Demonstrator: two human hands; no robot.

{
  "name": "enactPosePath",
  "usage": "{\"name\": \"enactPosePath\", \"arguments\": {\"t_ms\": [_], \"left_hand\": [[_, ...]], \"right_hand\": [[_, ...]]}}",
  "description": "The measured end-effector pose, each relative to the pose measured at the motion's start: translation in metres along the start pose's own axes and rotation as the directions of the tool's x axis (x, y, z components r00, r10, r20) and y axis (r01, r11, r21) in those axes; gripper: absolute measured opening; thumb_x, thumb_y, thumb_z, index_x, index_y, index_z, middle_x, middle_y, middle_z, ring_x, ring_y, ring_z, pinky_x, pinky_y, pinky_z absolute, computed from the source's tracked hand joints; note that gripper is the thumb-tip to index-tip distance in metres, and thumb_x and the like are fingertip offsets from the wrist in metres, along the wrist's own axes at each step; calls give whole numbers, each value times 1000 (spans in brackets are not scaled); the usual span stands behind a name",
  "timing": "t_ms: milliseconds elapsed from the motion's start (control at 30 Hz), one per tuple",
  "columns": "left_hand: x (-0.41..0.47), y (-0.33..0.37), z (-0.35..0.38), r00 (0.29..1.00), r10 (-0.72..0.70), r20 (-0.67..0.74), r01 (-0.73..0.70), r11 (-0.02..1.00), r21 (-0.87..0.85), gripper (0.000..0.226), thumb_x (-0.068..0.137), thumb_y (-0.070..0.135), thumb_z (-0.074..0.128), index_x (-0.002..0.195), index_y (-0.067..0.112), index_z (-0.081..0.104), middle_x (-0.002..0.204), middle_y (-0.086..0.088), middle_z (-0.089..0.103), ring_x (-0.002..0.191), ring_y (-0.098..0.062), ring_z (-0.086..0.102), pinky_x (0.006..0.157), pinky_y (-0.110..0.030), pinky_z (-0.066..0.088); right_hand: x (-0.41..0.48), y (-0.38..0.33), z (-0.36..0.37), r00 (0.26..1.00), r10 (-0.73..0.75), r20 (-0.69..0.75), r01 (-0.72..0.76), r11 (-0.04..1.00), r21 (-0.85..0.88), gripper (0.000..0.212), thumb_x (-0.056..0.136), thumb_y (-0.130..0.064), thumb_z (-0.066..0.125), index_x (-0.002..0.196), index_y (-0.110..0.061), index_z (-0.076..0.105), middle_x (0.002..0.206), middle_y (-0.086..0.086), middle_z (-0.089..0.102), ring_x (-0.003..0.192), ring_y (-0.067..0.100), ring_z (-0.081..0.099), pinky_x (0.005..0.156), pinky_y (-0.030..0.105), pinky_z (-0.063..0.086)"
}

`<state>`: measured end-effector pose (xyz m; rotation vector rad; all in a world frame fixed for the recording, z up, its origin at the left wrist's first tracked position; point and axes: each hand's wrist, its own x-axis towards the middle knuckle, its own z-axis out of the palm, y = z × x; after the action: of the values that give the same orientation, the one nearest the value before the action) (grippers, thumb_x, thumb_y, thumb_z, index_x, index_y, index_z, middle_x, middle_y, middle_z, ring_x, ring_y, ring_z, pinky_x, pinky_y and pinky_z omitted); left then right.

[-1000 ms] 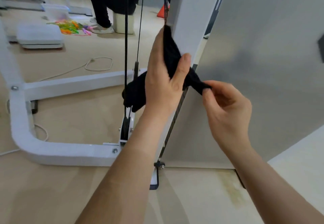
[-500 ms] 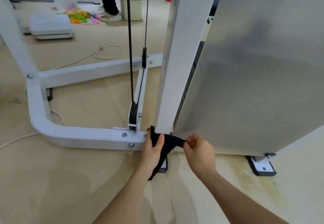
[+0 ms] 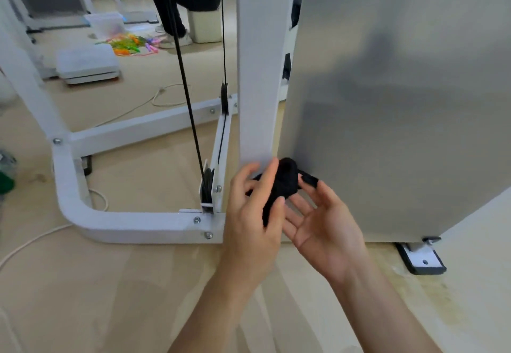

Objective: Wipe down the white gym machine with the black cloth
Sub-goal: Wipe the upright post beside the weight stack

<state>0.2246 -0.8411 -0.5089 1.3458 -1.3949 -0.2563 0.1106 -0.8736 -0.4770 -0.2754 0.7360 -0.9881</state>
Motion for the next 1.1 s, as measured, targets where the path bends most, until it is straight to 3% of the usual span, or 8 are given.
{"name": "enactPosePath", "arguments": {"t_ms": [233,333,400,533,767,933,1000,1100], "left_hand": [[25,24,-6,941,102,-323,-92,995,47,31,83,4,73,112,13,71,101,1,52,85,-8,59,77,-30,57],[46,37,-13,907,207,-367,-189,978,83,23,83,2,73,105,7,72,96,-1,55,81,-10,60,73,-31,58],[57,37,-16,886,288,-363,-230,953,196,21,82,1,72,103,5,69,96,-4,56,83,-15,59,75,-30,56],[57,6,-16,909,378,-176,-231,807,544,20,80,-1,68,99,5,67,99,-12,57,89,-26,51,69,-30,47],[34,-20,-10,958,210,195,-286,723,628,36,63,-12,70,94,6,63,90,-8,48,77,-25,49,49,-33,47],[50,19,-30,983,-1,186,-94,860,501,45,66,-6,60,102,17,72,98,2,62,89,-21,59,80,-35,52],[55,34,-42,967,-89,237,-32,884,466,45,70,-2,57,102,25,74,96,11,65,89,-10,58,87,-25,48],[63,49,-60,919,-198,342,12,879,476,38,76,4,55,85,35,75,86,18,68,84,-2,59,77,-14,45]], "right_hand": [[-31,-26,35,825,-530,195,563,798,-215,31,106,-30,41,116,-21,69,113,-8,72,113,12,65,94,38,54],[-20,-36,57,445,-728,522,831,118,-544,24,100,-12,46,110,-11,68,111,-1,69,105,9,62,94,28,47],[2,-36,55,235,-588,774,711,-439,-549,37,93,-7,51,128,-3,59,135,11,57,125,21,52,106,30,40],[45,-23,25,235,-353,906,318,-852,-415,45,93,-17,54,136,-3,53,133,17,56,125,37,49,107,48,36],[55,-32,-54,253,-83,964,288,-945,-157,35,90,-5,41,119,-10,61,117,9,64,115,31,55,96,39,40],[42,-48,-19,220,-367,904,378,-822,-426,38,73,-7,54,108,-18,65,92,5,62,83,28,54,66,36,36],[28,-55,-4,356,-382,853,461,-722,-516,33,71,-11,54,99,-16,71,85,4,65,75,28,60,63,34,45],[6,-90,18,753,-78,654,554,-462,-693,23,79,-9,65,95,-22,76,82,-5,73,72,8,63,70,25,49]]}}
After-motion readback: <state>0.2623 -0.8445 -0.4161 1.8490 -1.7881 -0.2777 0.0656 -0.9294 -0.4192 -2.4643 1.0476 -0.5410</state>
